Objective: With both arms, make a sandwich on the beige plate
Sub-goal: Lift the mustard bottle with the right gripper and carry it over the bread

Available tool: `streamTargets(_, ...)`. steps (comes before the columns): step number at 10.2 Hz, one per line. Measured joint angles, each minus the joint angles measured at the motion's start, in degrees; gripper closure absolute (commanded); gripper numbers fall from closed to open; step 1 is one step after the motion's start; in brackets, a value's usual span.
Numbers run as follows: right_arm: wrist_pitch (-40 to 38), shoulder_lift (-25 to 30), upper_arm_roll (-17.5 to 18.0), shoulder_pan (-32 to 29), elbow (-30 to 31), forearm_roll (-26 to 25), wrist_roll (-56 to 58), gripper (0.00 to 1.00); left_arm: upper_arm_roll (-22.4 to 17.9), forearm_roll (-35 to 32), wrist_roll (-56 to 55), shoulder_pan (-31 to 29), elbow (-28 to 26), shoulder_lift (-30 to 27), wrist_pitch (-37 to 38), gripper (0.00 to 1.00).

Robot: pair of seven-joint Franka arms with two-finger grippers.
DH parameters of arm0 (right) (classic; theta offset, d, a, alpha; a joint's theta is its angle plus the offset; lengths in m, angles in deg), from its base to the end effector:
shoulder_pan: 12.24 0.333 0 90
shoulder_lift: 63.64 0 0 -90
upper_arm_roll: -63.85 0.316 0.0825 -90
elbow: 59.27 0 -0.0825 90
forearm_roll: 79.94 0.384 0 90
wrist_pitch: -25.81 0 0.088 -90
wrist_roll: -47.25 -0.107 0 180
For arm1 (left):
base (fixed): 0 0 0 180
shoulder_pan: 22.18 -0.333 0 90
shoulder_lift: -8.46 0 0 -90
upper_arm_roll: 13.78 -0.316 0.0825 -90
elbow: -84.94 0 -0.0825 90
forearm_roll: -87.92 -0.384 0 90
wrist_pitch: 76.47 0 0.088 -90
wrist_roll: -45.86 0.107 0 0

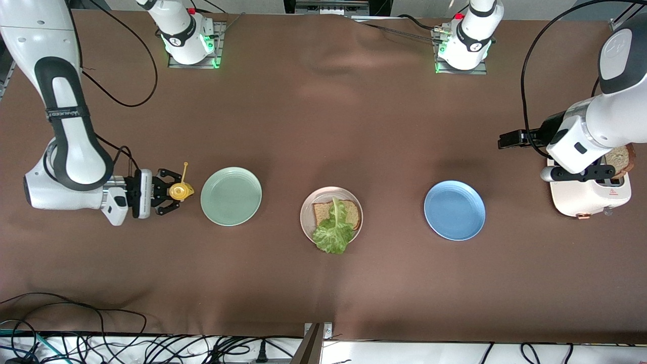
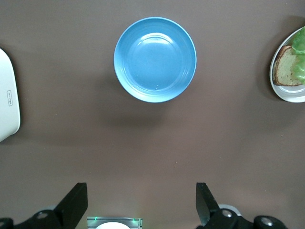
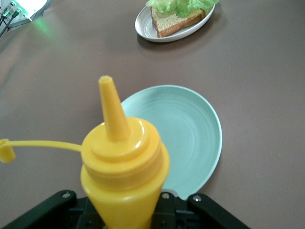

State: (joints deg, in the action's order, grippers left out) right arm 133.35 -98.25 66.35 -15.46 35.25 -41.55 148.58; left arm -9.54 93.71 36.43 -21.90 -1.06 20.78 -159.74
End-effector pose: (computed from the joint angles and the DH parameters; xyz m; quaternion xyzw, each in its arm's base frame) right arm 0.6510 0.0358 0.2501 -0.7109 -0.6101 -0.1229 0.3276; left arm 0.5946 -0.0547 0.5251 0.9888 0.0429 -0.1366 0.0421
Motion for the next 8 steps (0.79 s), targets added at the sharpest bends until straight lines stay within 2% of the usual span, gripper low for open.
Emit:
streamTargets(2, 0.1, -0.7, 3.7, 2.8, -5.6, -8.8, -9.7, 0.86, 0.0, 0.0, 0.0, -0.1, 0.0, 0.0, 0.0, 0.0)
streamTargets(4, 0.2, -2.7, 4.3, 9.1, -10.9, -15.7, -15.7, 0.86, 0.0, 0.0, 0.0, -0.1, 0.0, 0.0, 0.0, 0.0)
streamTargets(6, 0.6, -4.7, 3.9, 15.3, -13.5, -21.2, -22.1, 0.86, 0.0, 0.0, 0.0, -0.2, 0.0, 0.0, 0.0, 0.0)
streamTargets(8, 1.1, -6.3, 0.0, 22.8, -16.1, -26.7, -28.5, 0.86, 0.0, 0.0, 0.0, -0.2, 0.0, 0.0, 0.0, 0.0)
